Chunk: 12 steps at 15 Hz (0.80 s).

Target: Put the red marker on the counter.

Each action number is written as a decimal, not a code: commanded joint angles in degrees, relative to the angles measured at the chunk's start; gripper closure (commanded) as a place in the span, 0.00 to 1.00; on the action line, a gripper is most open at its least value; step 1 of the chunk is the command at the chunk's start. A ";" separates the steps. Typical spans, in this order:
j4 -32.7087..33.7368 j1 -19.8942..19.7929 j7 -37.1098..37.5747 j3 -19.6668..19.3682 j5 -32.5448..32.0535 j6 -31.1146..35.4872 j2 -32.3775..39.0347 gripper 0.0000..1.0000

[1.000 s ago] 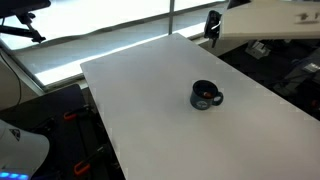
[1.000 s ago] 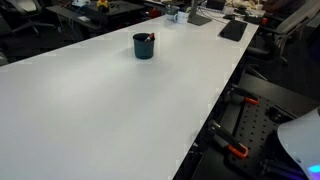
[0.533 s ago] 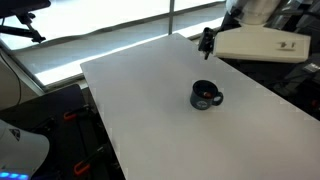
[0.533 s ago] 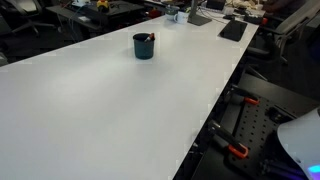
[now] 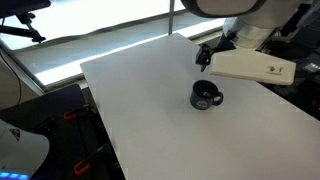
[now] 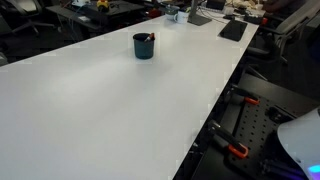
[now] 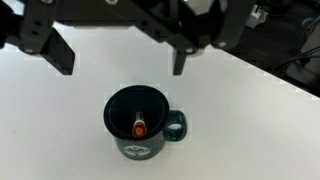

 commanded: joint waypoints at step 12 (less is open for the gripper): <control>12.27 -2.17 2.85 3.12 -7.07 -9.82 11.00 0.00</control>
